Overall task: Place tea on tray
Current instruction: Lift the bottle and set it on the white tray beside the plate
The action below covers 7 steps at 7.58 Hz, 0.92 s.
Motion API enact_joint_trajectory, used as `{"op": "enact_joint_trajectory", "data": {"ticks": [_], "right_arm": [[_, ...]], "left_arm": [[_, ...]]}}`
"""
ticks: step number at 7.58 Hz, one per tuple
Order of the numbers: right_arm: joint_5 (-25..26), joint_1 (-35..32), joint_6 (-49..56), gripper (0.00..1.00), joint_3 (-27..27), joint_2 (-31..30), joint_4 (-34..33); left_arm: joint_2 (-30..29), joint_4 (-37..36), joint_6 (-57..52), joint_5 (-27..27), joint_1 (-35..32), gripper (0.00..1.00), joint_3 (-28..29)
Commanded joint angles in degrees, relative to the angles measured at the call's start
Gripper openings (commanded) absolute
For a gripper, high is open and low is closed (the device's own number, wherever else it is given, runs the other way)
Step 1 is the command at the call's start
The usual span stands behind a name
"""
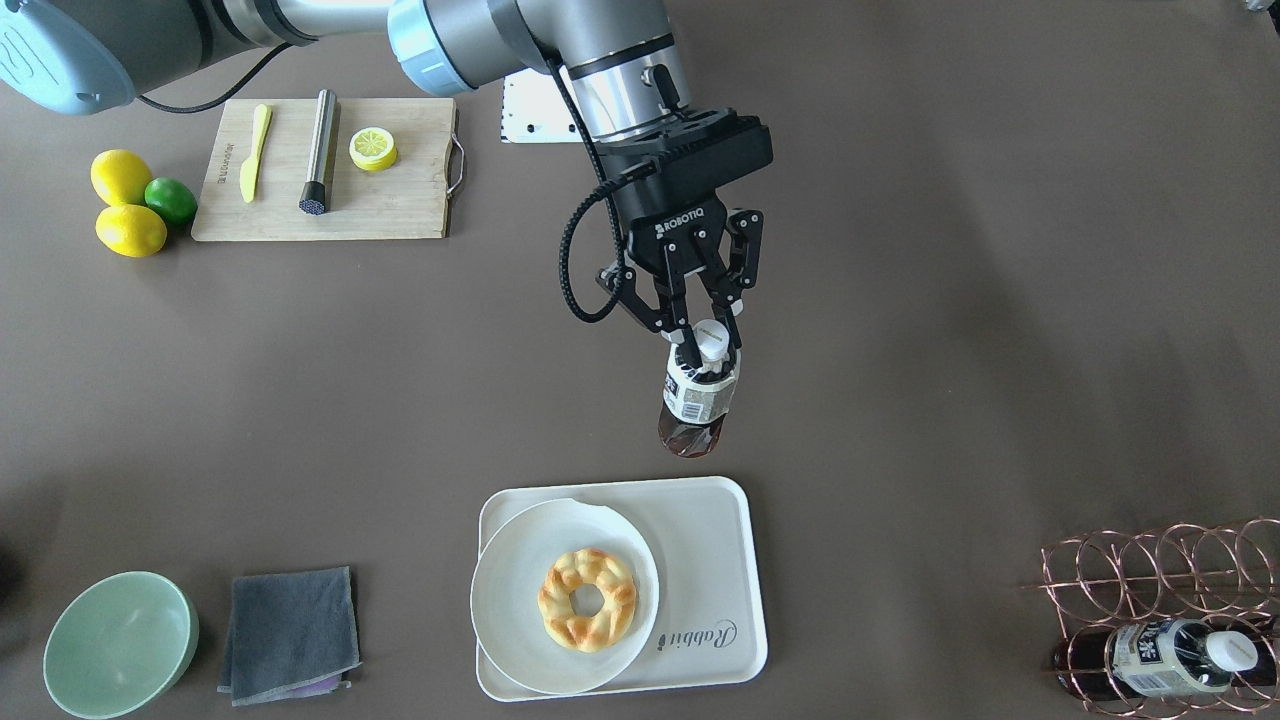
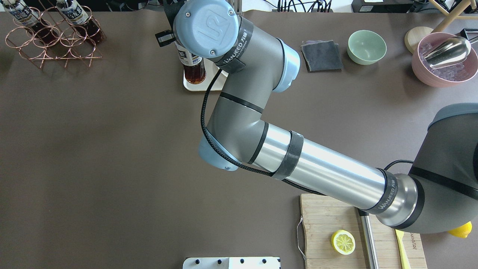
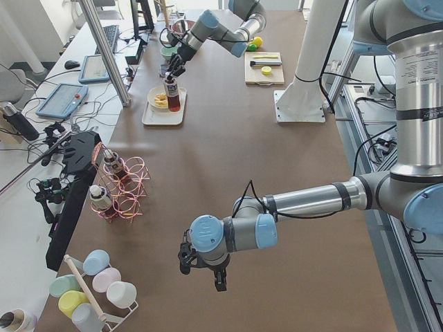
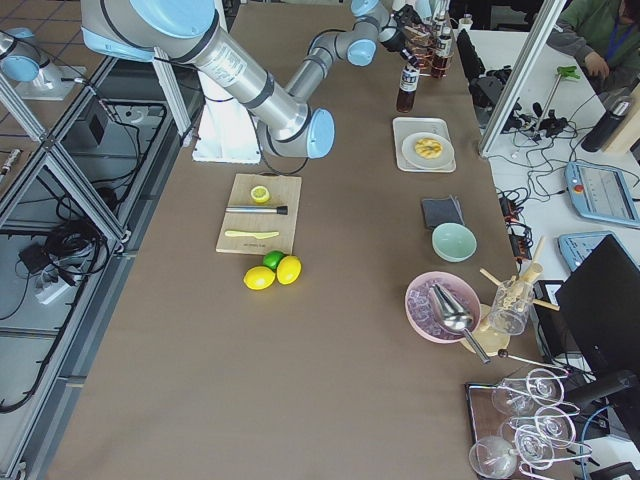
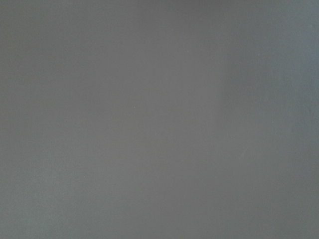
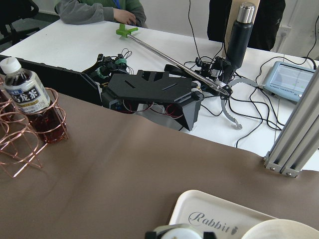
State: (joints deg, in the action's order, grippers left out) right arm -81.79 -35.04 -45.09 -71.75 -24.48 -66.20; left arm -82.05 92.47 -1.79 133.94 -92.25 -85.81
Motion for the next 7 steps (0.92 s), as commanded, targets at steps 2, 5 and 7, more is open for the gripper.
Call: {"op": "enact_joint_trajectory", "data": {"ticks": [2,5,7], "right_arm": [[0.0,-1.7,0.3,0.00,14.5,2.3,10.9],[0.0,-1.8,0.4,0.00,15.9,2.4,11.0],[0.5,-1.3,0.4,0.00,15.9,2.2,11.4]], "left_arm": [[0.1,0.0,0.0,-1.2,-0.1,0.98,-0.1],[0.0,0.0,0.0,-1.2,-0.1,0.98,-0.1],[0.1,0.0,0.0,-1.2,-0.1,0.98,-0.1]]}}
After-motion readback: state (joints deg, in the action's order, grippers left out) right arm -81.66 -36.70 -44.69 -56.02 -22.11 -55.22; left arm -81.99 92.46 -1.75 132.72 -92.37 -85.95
